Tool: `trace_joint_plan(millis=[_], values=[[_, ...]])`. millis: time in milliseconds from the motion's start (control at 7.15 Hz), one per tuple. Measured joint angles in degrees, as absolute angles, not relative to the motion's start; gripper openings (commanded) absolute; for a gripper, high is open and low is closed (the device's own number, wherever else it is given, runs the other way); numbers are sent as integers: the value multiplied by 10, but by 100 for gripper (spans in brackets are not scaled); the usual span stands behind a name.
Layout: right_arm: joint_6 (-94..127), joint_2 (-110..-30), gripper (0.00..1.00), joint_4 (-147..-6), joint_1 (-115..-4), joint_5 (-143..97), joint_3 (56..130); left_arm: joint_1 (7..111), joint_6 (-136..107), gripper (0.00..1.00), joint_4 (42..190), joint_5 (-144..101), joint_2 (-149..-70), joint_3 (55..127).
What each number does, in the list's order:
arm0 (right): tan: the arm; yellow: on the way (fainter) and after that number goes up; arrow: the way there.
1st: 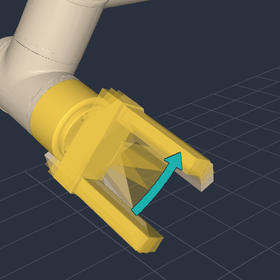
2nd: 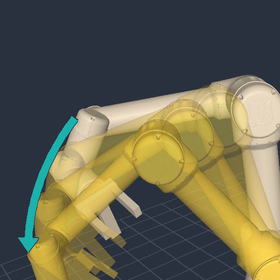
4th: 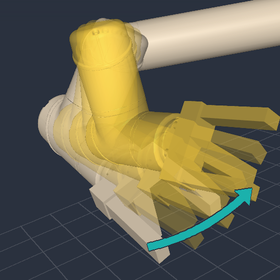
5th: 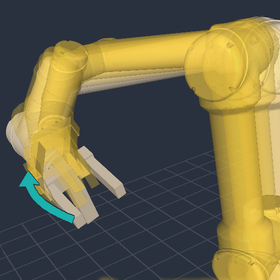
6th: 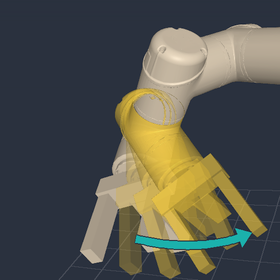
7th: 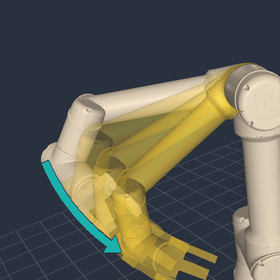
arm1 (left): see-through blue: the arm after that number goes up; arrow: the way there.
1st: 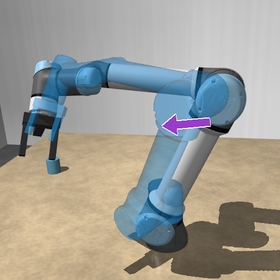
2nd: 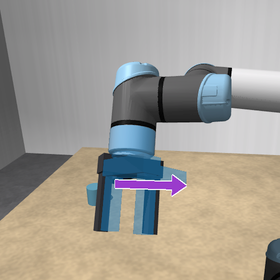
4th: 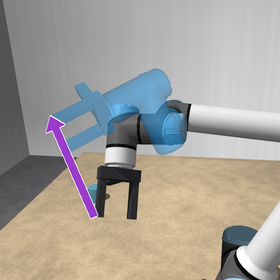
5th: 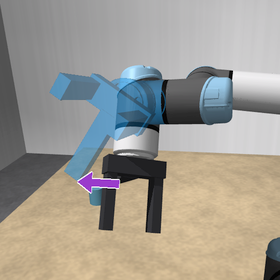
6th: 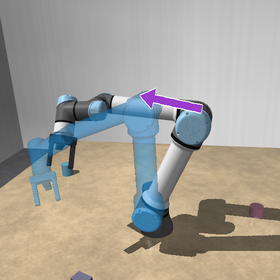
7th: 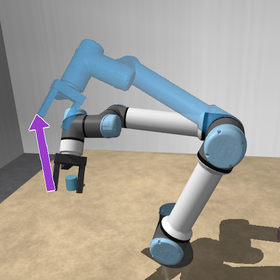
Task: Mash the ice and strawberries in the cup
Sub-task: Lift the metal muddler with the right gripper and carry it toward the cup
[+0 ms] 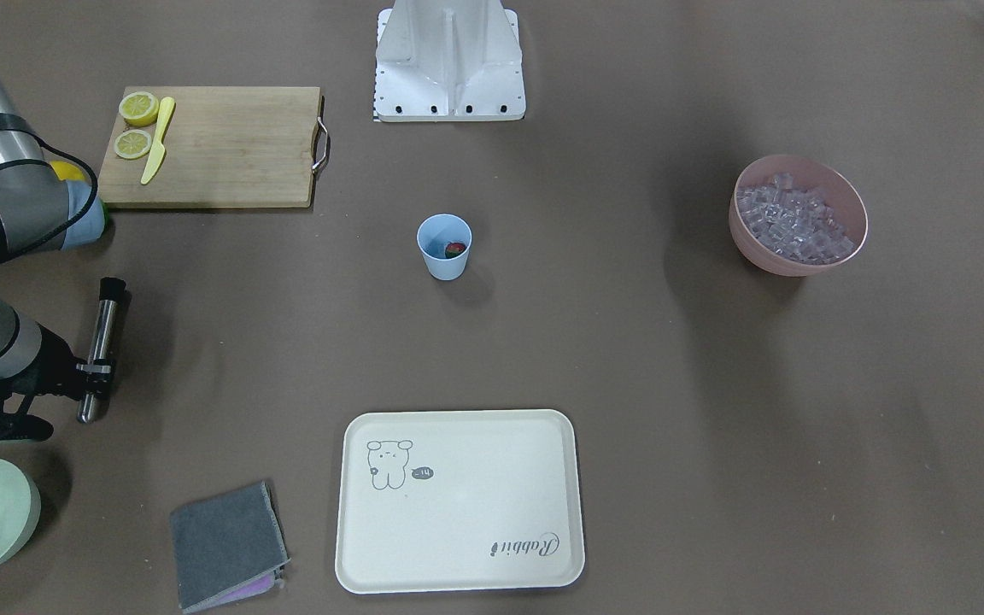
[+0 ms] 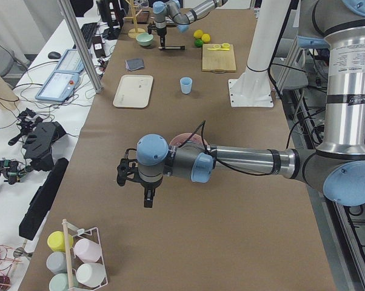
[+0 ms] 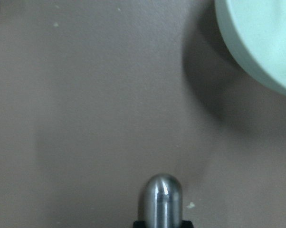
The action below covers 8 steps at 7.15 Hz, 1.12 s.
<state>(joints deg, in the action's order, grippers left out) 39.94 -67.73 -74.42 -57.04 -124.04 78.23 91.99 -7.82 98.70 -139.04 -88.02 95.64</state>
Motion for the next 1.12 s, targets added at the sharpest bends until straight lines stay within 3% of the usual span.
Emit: trace_joint_plan(millis=[839, 1118], values=[[413, -701, 0, -734, -605, -1236, 951, 920, -78, 98, 987, -1390, -880, 956], [446, -718, 0, -650, -603, -1222, 975, 920, -78, 98, 988, -1389, -880, 957]])
